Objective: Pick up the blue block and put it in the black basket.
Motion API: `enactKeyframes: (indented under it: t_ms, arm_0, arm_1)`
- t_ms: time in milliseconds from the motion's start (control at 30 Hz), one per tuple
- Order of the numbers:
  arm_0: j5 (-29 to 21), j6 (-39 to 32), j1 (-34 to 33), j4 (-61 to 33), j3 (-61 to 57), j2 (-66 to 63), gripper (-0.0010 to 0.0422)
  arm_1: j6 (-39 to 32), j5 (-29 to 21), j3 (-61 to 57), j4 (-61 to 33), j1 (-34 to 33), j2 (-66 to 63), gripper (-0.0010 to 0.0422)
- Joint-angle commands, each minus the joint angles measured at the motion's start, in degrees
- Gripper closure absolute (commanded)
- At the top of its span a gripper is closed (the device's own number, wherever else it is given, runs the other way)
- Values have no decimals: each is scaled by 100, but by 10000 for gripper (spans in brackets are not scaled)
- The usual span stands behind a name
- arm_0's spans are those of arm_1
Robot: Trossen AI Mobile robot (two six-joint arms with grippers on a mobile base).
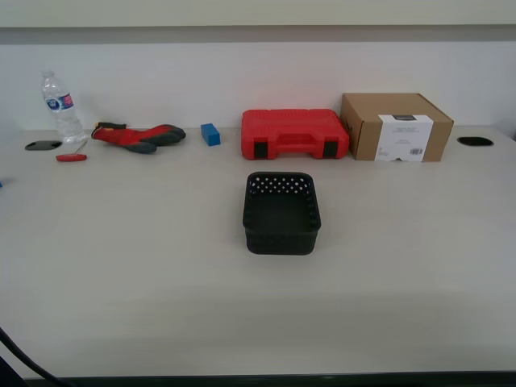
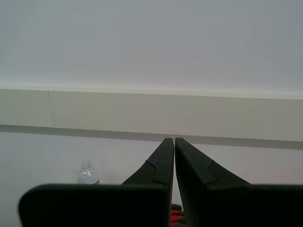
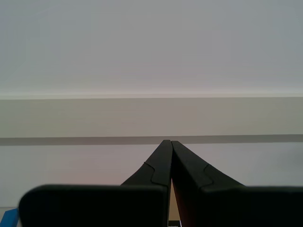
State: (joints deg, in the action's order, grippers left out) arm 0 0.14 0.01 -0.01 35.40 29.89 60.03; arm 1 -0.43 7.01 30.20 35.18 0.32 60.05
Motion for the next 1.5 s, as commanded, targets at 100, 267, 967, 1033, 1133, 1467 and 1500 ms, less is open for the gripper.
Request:
enactKeyframes:
  t_ms: [100, 267, 967, 1033, 1133, 1467, 1500]
  arm_0:
    - [2, 0, 2, 13, 11, 2, 413]
    - [2, 0, 0, 13, 11, 2, 413]
    - [4, 0, 0, 9, 11, 2, 413]
    - [2, 0, 2, 9, 11, 2, 413]
    - [4, 0, 0, 9, 11, 2, 413]
    - [4, 0, 2, 11, 11, 2, 413]
    - [4, 0, 2, 11, 11, 2, 413]
  arm_1:
    - [-26, 9, 0, 22, 0, 0, 413]
    - [-26, 9, 0, 22, 2, 0, 412]
    - [-3853, 793, 514, -623, 1709, 2909, 412]
    - [-3840, 750, 968, -1054, 2157, 3587, 412]
    - [-3864, 529, 1862, -2118, 2603, 4411, 405]
    - [-5490, 1088, 6054, -4546, 3126, 7377, 168]
    - [-5598, 1228, 6452, -4717, 3141, 7650, 135]
